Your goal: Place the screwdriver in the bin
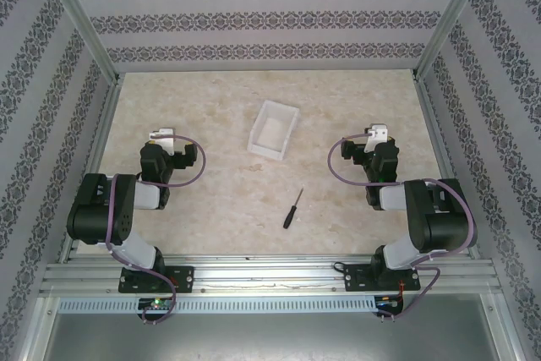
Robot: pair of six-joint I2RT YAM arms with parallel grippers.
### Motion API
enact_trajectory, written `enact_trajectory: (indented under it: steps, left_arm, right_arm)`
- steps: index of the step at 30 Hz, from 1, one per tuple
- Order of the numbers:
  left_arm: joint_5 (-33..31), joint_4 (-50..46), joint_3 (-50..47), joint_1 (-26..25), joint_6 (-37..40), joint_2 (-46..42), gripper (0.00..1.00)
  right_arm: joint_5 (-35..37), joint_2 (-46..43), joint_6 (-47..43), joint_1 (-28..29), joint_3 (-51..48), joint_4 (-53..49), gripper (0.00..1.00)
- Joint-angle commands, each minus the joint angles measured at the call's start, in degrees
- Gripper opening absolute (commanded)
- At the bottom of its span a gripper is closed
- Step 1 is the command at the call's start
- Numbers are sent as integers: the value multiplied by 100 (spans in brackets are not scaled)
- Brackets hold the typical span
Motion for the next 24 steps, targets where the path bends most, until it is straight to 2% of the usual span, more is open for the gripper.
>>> enact_trajectory:
  steps: [1, 24]
  left_arm:
    - [57, -38, -6, -31, 62, -60, 99]
    - [107, -36, -11, -35, 80, -60, 99]
  right_arm:
    - [25, 48, -50, 57, 16, 186, 98]
    - [31, 43, -45, 52, 16, 190, 98]
